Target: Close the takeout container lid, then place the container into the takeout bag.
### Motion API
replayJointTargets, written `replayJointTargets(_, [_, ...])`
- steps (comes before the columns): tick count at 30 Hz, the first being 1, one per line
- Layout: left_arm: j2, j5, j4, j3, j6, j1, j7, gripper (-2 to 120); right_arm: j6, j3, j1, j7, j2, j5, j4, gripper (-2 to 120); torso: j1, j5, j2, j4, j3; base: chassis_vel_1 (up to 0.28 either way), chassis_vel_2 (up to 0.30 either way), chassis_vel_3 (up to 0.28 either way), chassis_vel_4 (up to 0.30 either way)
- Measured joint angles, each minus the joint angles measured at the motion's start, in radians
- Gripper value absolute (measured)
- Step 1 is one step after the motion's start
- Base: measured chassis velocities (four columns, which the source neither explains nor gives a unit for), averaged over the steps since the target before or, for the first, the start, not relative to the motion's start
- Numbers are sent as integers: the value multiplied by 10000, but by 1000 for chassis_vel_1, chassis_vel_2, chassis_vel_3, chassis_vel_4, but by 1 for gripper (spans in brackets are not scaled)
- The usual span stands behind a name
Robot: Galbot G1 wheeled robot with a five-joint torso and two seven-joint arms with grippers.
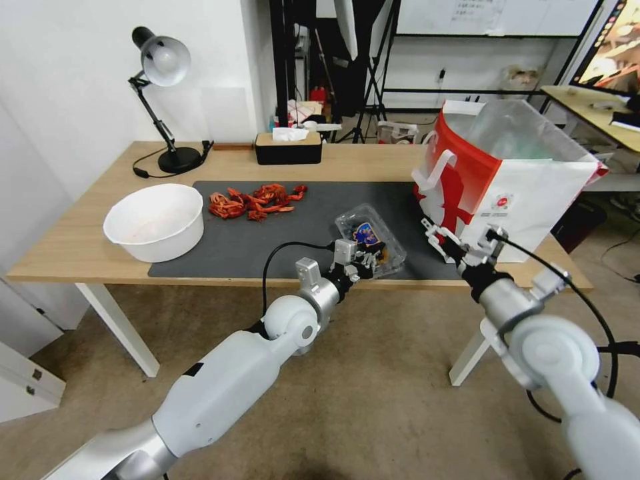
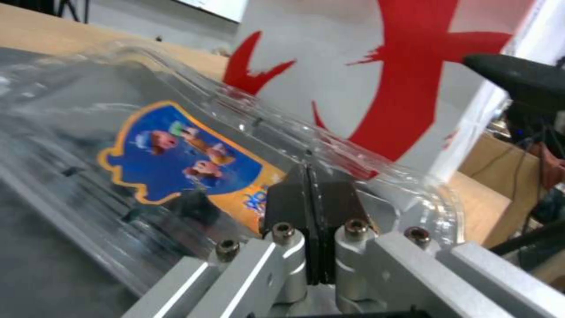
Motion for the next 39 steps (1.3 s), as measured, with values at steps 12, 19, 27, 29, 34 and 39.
replayJointTargets(12, [-117, -127, 367, 471, -146, -453, 82, 0, -779, -373, 1031, 437, -1086, 741, -785, 100, 1, 1, 0, -3, 0, 0, 0, 0, 0])
replayJointTargets(19, [-46, -140, 378, 388, -207, -397, 120, 0, -1303, -1145, 1913, 484, -1450, 893, -1297, 100, 0, 0, 1, -3, 0, 0, 0, 0, 0])
replayJointTargets(27, [-44, -163, 386, 371, -256, -430, 149, 0, -2087, -2332, 3183, 392, -1718, 1069, -2280, 100, -2, 0, 2, -3, -1, 0, 0, 0, 0])
replayJointTargets(29, [-40, -165, 397, 371, -264, -432, 155, 0, -2379, -2560, 3629, 328, -1743, 1221, -2648, 100, -2, 0, 2, -3, -1, 0, 0, 0, 0])
replayJointTargets(34, [-30, -164, 414, 373, -281, -431, 179, 0, -2835, -2807, 4186, 305, -1743, 1555, -3082, 100, -2, 0, 2, -4, 0, 0, 0, 0, 0])
replayJointTargets(39, [-44, -162, 446, 378, -318, -420, 215, 0, -3718, -3373, 5262, 418, -1691, 2037, -3822, 100, -1, -1, 2, -2, -1, 0, 0, 0, 0])
